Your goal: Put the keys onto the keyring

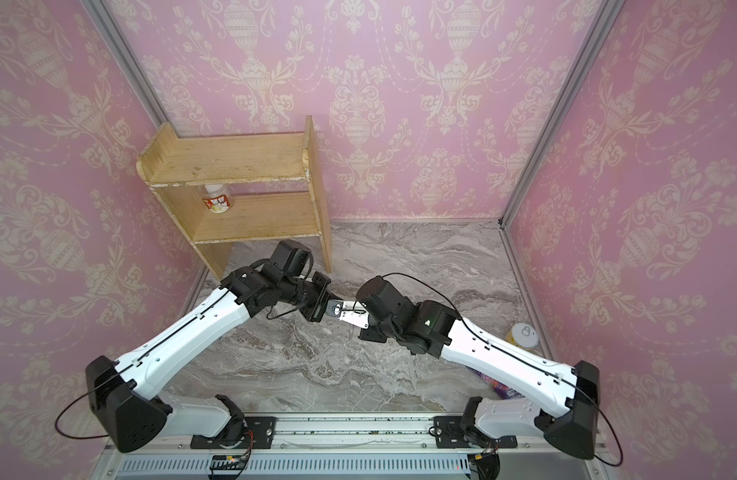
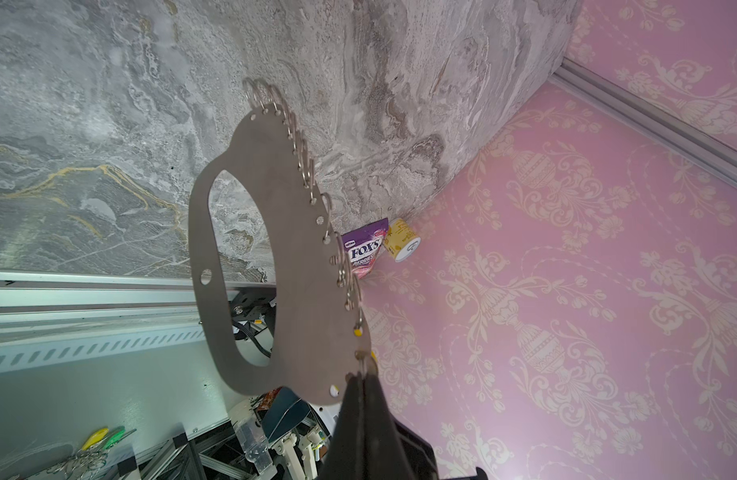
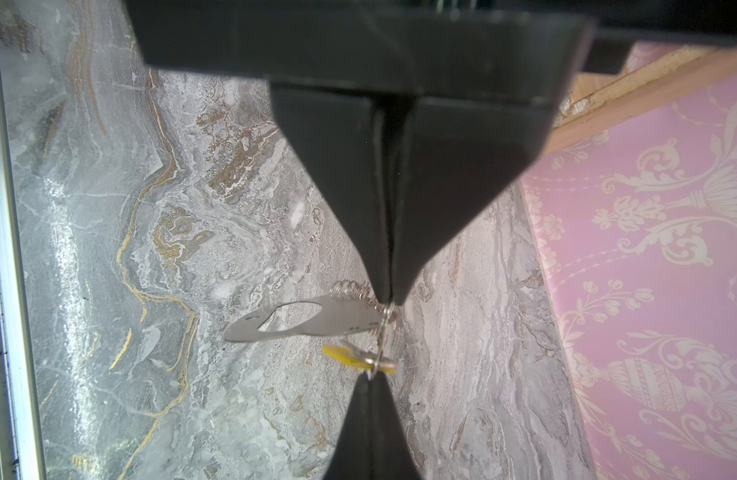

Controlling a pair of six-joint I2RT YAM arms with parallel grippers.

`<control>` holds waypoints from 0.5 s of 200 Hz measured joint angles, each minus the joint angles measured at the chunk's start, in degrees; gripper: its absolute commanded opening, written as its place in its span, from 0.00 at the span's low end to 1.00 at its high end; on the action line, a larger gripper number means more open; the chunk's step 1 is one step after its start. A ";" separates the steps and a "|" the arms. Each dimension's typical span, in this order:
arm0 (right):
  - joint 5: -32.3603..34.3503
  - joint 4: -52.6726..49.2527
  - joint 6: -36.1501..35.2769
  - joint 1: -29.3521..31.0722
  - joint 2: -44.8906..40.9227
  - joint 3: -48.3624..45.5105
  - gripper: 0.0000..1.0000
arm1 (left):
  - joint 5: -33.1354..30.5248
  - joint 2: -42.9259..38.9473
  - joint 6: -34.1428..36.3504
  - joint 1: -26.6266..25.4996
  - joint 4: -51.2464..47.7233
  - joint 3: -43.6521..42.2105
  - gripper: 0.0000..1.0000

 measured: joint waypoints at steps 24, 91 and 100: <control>0.02 0.00 0.00 0.00 0.00 0.00 0.00 | 0.04 0.02 0.13 0.00 0.00 0.00 0.00; 0.17 0.00 -0.02 0.22 0.26 0.00 0.00 | 0.20 0.13 1.07 0.00 -0.42 0.17 0.00; 0.17 0.00 -0.04 0.20 0.28 0.00 0.00 | 0.24 0.24 1.25 0.00 -0.48 0.22 0.00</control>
